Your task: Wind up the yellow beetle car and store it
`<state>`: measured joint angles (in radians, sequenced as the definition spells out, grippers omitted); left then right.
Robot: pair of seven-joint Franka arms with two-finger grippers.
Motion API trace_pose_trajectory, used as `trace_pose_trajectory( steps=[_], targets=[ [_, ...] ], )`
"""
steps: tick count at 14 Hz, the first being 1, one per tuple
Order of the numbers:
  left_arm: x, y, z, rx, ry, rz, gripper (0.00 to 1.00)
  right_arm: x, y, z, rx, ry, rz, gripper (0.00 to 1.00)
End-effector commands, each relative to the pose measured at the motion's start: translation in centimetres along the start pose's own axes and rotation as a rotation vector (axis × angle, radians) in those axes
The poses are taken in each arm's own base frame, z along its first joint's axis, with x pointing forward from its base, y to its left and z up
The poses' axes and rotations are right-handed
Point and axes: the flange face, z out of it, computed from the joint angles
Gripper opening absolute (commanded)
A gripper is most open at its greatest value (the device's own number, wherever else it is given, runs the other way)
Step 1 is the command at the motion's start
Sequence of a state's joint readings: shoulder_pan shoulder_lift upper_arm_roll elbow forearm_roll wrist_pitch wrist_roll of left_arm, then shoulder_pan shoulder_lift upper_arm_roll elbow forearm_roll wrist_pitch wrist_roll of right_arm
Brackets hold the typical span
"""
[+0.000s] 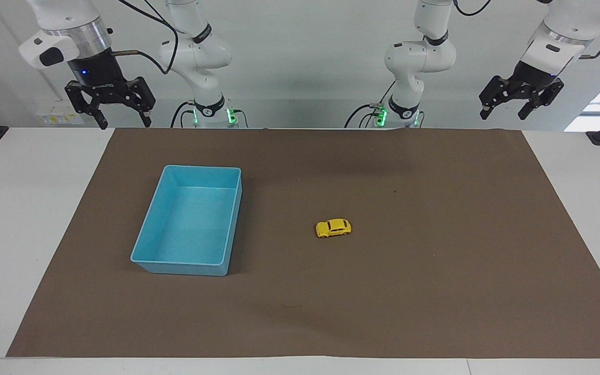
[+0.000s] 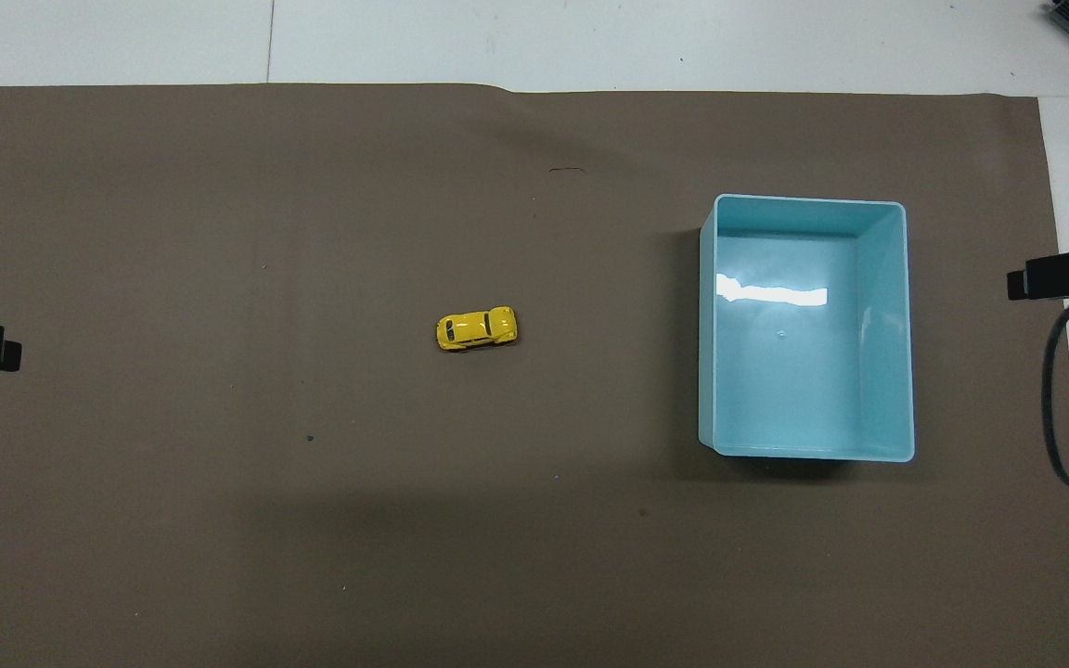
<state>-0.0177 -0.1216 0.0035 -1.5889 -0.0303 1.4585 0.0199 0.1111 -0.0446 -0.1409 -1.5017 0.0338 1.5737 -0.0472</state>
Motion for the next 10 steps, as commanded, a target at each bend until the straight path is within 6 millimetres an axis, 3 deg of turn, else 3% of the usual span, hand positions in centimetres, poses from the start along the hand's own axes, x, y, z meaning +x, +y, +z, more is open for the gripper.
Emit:
trace_pose_trajectory(
  steps=[1,10],
  targets=[
    [-0.91,-0.23,-0.26,-0.011,-0.005,-0.002,1.00,-0.59,0.27,-0.13,0.006,-0.009,0.017,1.00],
    [-0.87,0.22,-0.22,-0.011,-0.006,-0.005,1.00,-0.73,0.33,-0.27,0.002,-0.011,0.011,1.00]
  ],
)
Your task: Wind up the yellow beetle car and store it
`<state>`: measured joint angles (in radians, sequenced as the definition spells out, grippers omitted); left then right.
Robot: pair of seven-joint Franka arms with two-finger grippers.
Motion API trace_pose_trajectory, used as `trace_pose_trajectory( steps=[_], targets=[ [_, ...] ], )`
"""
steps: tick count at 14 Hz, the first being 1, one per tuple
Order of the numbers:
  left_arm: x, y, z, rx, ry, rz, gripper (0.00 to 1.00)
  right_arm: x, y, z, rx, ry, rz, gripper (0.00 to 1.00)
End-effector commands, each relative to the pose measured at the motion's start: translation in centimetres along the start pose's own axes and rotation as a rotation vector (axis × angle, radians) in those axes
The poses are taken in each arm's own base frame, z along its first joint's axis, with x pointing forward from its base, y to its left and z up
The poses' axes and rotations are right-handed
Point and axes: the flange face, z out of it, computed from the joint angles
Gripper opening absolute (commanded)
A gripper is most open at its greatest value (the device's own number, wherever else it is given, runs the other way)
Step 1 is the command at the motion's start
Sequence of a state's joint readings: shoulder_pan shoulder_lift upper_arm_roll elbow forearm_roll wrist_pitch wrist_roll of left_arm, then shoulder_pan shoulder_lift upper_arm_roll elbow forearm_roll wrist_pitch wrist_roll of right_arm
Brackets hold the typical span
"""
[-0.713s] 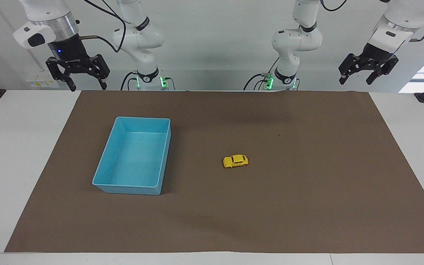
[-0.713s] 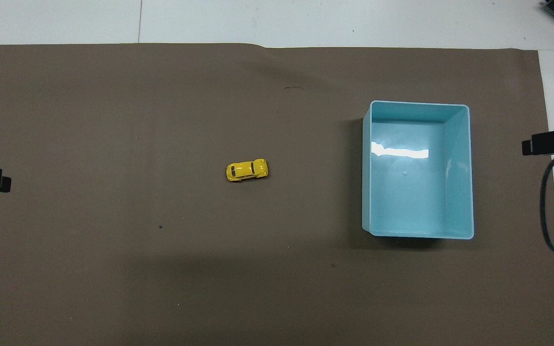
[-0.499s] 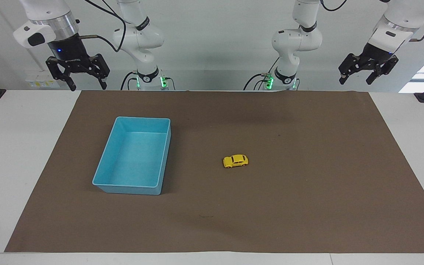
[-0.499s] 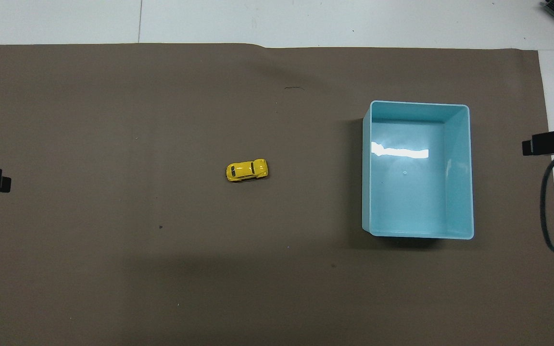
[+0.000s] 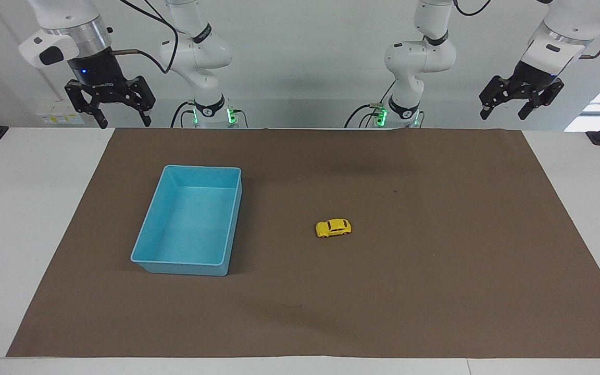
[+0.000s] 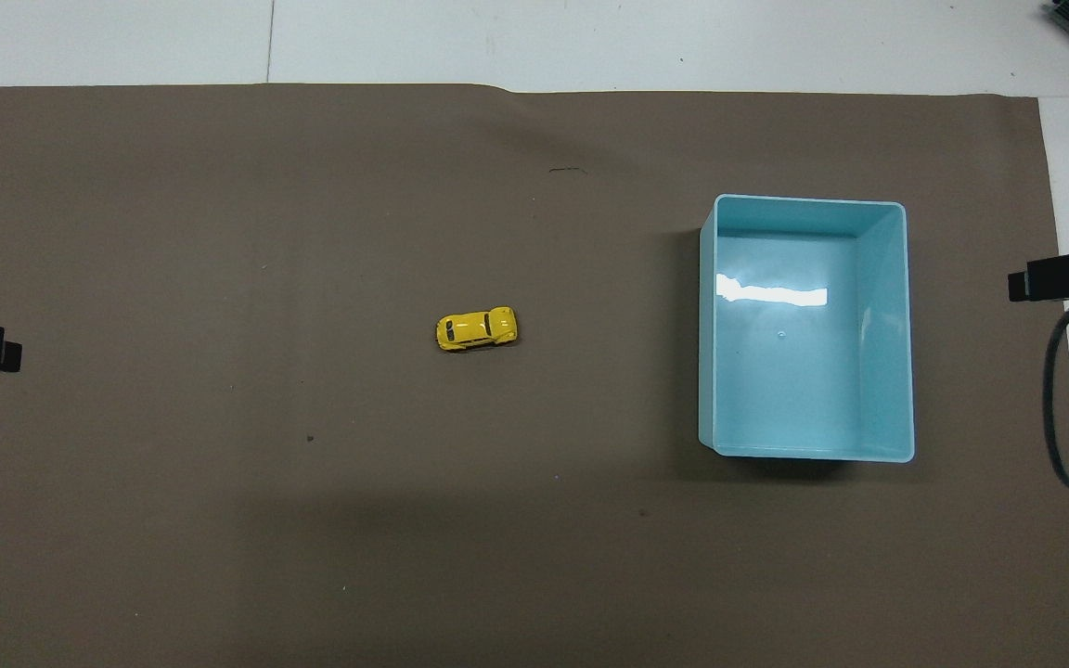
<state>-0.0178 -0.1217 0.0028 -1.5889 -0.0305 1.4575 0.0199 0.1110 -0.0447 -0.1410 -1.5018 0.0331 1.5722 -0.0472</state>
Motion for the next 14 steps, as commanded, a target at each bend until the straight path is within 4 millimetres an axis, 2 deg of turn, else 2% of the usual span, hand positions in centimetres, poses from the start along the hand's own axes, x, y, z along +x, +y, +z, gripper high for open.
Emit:
trace_pose_trajectory(
  steps=[1,6,11,14],
  targets=[
    [-0.87,0.18,-0.22,-0.011,-0.007,-0.006,1.00,-0.76,0.24,-0.11,0.002,-0.020,0.010,1.00],
    [-1.23,-0.26,-0.27,-0.011,-0.017,-0.025,1.00,-0.91,0.38,-0.30,-0.017,-0.018,0.007,1.00],
    [-1.51,-0.26,-0.10,-0.009,-0.022,-0.219,1.00,-0.91,0.45,-0.30,-0.016,-0.018,0.008,1.00],
    [-1.65,-0.28,0.10,-0.007,-0.026,-0.251,1.00,-0.89,0.45,-0.31,-0.016,-0.016,0.010,1.00]
  ],
)
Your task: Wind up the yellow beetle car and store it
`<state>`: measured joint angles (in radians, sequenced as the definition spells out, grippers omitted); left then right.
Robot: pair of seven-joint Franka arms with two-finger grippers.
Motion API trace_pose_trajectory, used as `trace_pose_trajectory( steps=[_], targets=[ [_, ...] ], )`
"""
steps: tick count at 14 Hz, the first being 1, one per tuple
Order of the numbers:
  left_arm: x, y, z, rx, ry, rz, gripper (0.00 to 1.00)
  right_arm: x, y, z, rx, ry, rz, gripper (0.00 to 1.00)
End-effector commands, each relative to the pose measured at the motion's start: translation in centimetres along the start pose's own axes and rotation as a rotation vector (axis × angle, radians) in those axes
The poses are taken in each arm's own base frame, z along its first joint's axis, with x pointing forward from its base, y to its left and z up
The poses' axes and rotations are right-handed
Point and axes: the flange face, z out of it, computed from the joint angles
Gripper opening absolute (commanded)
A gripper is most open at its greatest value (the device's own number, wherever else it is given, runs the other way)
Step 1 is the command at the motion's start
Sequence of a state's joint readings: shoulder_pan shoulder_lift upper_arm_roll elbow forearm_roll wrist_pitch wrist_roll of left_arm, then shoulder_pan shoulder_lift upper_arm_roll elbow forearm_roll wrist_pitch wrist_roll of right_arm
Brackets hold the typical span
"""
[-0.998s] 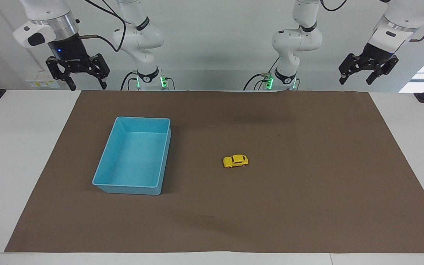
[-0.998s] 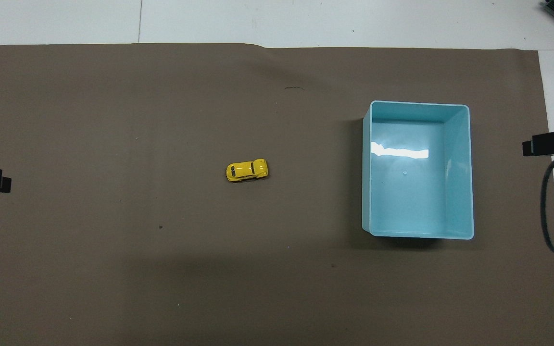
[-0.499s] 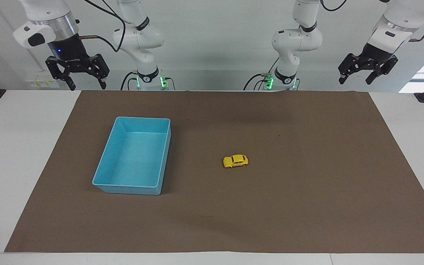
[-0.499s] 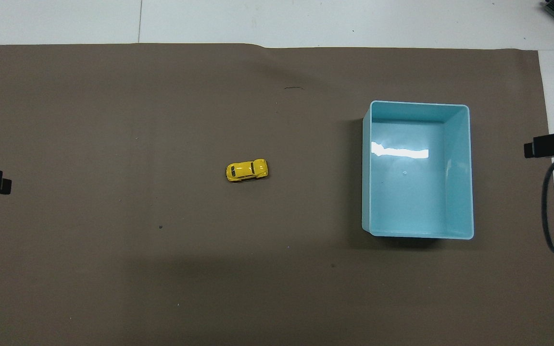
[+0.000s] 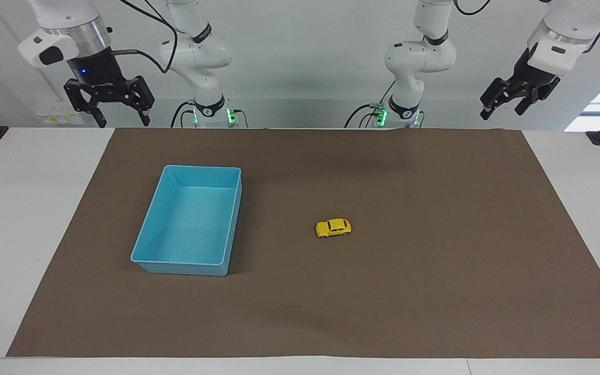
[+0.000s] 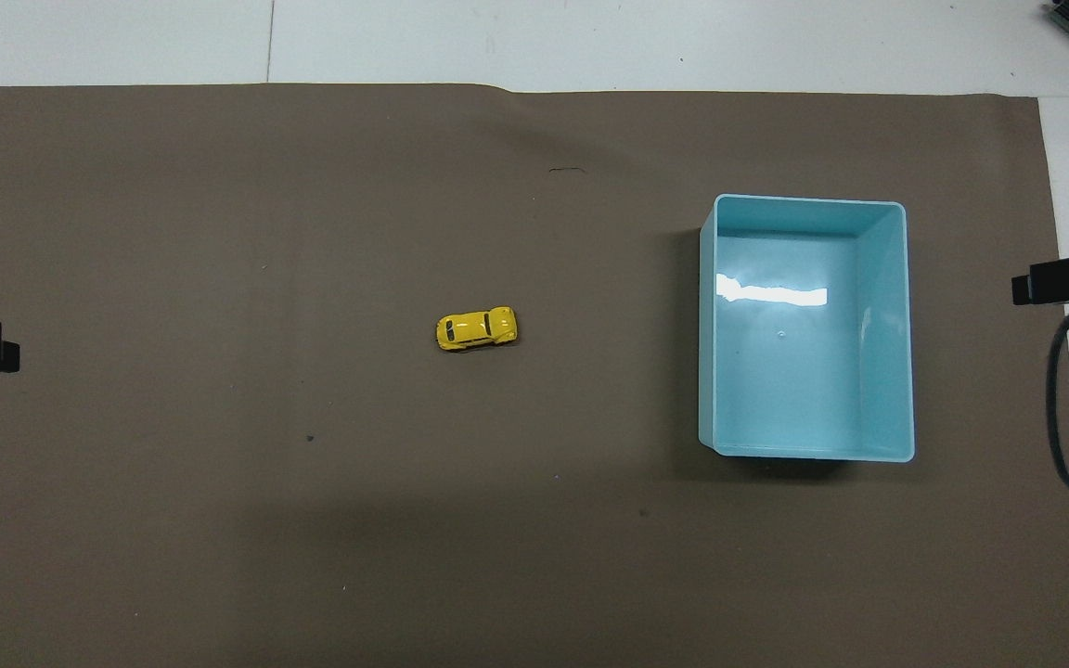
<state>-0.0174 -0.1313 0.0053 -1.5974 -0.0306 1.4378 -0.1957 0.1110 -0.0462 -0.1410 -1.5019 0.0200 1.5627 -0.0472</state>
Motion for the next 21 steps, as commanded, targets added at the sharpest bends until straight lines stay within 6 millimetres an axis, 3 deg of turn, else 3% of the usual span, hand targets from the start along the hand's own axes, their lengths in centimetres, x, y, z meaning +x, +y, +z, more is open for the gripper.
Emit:
trace_pose_trajectory(
  steps=[1,9,14,18,21],
  targets=[
    [-1.1,-0.4,0.0,-0.009,-0.009,-0.060,1.00,-0.7,0.2,-0.4,-0.003,-0.006,0.008,1.00],
    [-0.9,-0.2,0.0,-0.012,0.002,-0.467,1.00,-0.7,0.2,-0.3,0.000,-0.006,0.013,1.00],
    [-0.9,-0.3,-0.1,-0.015,0.005,-0.570,1.00,-0.7,0.0,-0.3,0.001,-0.004,0.010,1.00],
    [-0.6,0.4,1.2,-0.011,0.000,-0.848,1.00,-0.7,0.0,-0.3,0.004,-0.004,0.008,1.00],
    [-0.4,0.6,1.2,-0.031,0.023,-0.917,1.00,-0.7,-0.1,-0.3,0.010,-0.004,0.008,1.00]
  ],
)
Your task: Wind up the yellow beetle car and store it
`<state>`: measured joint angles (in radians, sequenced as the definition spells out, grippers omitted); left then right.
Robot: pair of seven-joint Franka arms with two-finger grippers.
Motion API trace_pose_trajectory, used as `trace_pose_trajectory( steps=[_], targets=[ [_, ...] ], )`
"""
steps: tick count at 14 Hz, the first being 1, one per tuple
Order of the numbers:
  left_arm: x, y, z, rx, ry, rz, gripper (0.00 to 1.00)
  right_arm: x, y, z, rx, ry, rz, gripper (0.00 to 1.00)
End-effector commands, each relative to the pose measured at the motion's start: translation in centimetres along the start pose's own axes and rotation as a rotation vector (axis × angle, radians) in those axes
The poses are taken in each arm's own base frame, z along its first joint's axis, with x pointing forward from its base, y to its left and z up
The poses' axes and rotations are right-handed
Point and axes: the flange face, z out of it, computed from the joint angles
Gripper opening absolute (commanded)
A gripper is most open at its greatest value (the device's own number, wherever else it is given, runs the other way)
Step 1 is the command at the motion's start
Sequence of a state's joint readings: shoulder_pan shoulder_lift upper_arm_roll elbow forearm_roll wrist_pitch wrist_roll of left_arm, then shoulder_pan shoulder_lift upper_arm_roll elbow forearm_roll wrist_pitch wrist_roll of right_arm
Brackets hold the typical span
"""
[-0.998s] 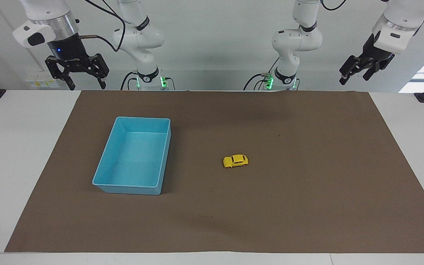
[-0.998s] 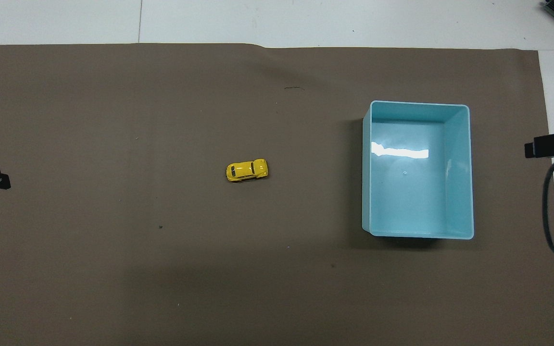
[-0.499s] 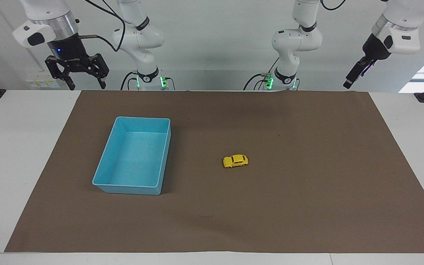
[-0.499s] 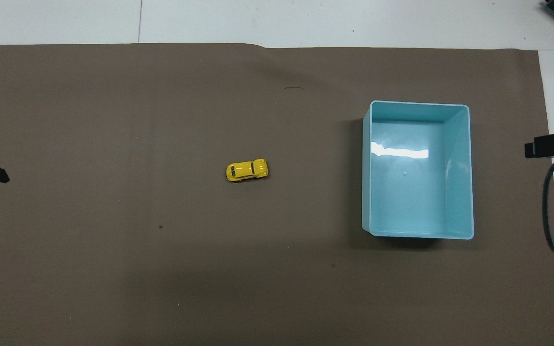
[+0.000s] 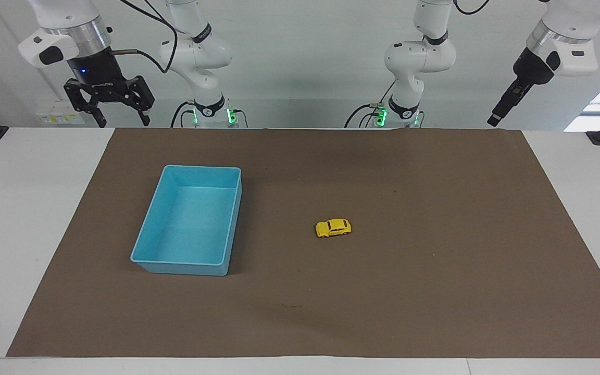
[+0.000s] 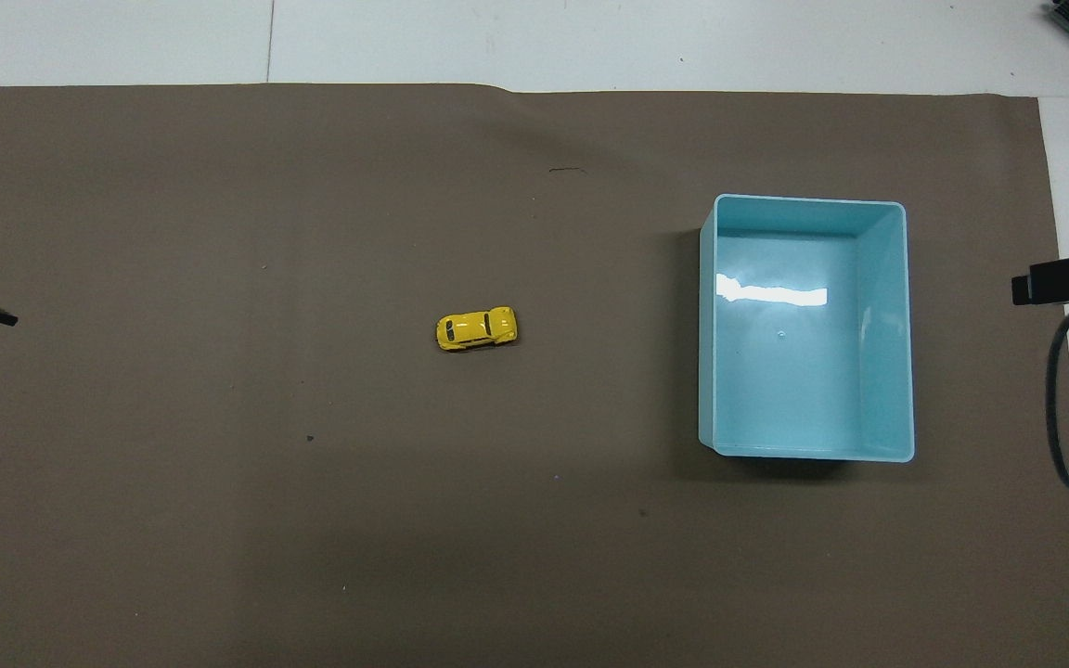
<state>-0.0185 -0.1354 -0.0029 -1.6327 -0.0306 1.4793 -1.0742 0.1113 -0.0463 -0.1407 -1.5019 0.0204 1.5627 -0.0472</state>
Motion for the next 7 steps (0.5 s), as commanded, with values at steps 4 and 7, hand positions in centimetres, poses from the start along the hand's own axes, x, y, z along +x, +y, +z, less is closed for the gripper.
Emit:
trace_pose_trajectory(
  steps=[4,7],
  targets=[
    [-2.4,1.4,1.6,-0.035,0.006,-0.119,1.00,-0.7,-0.1,-0.3,0.011,-0.006,0.008,1.00],
    [-2.3,2.3,2.9,-0.031,0.001,-0.227,1.00,-0.7,-0.1,-0.3,0.011,-0.006,0.008,1.00]
  ],
)
